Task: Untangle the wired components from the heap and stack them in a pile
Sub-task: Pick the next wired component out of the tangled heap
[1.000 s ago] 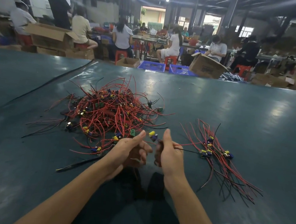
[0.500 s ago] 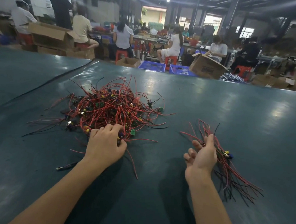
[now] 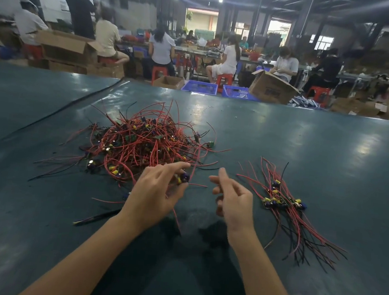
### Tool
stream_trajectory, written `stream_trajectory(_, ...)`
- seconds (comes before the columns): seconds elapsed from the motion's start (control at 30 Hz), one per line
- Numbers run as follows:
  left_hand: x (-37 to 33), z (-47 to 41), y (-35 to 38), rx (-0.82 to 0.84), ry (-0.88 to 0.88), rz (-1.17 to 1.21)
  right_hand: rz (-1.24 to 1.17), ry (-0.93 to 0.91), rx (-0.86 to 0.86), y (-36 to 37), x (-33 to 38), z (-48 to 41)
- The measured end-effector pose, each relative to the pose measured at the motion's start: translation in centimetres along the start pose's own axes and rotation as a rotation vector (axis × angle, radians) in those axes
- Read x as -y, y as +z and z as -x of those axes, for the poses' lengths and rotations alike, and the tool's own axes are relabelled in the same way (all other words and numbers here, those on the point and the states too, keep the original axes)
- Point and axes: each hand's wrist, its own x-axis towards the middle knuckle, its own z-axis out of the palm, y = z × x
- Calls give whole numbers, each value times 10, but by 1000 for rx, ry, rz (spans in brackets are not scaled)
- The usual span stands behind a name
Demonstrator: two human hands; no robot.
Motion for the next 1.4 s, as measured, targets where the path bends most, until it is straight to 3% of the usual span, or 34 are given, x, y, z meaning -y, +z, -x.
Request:
stream_trajectory(0.1,-4,3,4,63,117,30,76,-80,132,11,-2,7)
stream_trajectory(0.37,-5,3,7,25,174,59,14,-82,93,12,-3,7)
stream_trajectory(0.53,-11,2,6,-22,122,156,25,-83,-6,13,-1,9)
stream_trajectory(0.63,-15,2,6,89,-45,296,-9,-82,-40,10,0,9)
stream_trajectory(0.73,-25,0,8,276,-465,630,-41,-87,-24,12,0,9)
stream_trajectory(0.87,-30,-3,13,199,-846,1027,-55,-43,13,16,-2,9)
stream_trajectory(0.97,-28,-4,13,37,-886,1114,-83,-29,8,16,-4,8)
stream_trajectory(1.1,-29,-6,11,-75,-840,1055,-102,17,-13,15,-5,6)
stream_trajectory(1.27,-29,-5,10,-95,-828,1023,-58,107,26,16,-7,6)
stream_trajectory(1.4,-26,-4,6,-8,-790,1065,-21,94,74,15,-8,6)
